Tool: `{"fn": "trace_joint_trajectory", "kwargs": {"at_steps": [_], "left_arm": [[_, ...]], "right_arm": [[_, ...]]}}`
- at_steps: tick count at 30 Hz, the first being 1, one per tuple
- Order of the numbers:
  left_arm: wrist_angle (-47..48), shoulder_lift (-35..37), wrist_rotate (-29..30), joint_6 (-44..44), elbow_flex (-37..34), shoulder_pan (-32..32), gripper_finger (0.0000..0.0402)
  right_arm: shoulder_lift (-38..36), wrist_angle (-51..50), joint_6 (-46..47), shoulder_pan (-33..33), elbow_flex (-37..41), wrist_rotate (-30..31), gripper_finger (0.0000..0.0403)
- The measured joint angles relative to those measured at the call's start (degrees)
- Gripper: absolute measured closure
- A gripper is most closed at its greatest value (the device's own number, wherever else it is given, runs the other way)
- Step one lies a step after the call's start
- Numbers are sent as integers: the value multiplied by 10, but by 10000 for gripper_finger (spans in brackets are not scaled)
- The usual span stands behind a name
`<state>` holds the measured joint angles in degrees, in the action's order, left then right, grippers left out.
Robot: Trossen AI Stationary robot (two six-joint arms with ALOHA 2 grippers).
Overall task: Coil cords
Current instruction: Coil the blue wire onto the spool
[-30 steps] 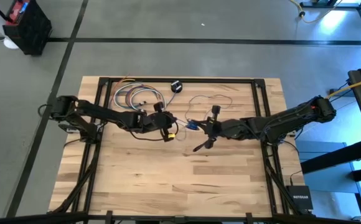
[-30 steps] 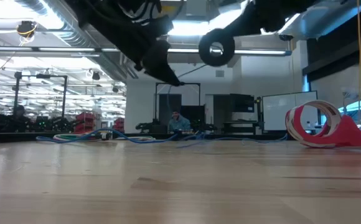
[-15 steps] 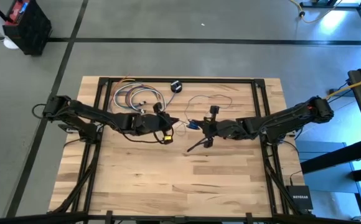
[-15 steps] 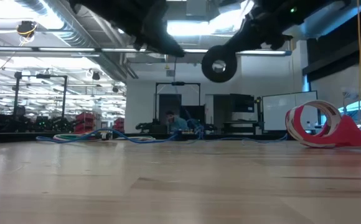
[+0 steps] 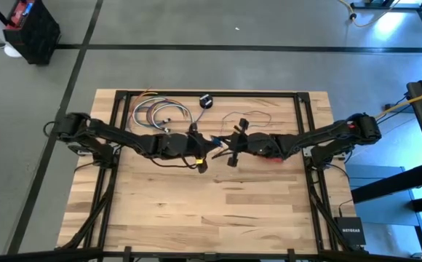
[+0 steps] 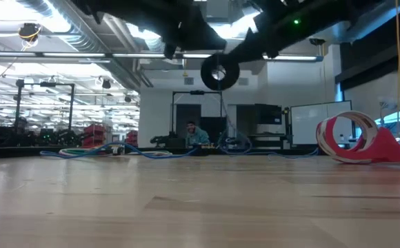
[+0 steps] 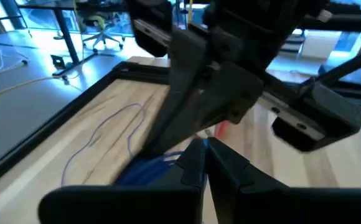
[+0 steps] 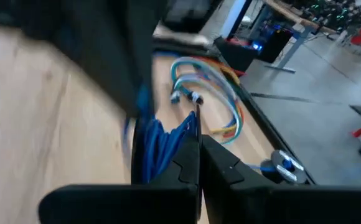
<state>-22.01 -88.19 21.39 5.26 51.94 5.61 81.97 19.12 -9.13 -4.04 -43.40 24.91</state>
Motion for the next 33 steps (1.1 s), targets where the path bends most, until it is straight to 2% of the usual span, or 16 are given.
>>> {"fn": "trace_joint_trajectory", "kwargs": {"at_steps": [12, 19, 25, 29, 33], "left_arm": [[-125, -63, 1, -2, 2, 0, 396], [-121, -66, -13, -32, 2, 2, 379], [-116, -66, -10, -42, 4, -5, 322], [-74, -66, -7, -54, 4, -5, 276], [-49, -65, -4, -59, 4, 2, 252]], "right_arm": [[4, 67, 33, 4, 2, 5, 400], [-3, 111, 30, 3, -2, 9, 400], [-3, 119, 29, 3, -2, 10, 400], [-6, 130, 24, 4, -2, 10, 400], [-19, 133, -1, 3, -10, 17, 400]]}}
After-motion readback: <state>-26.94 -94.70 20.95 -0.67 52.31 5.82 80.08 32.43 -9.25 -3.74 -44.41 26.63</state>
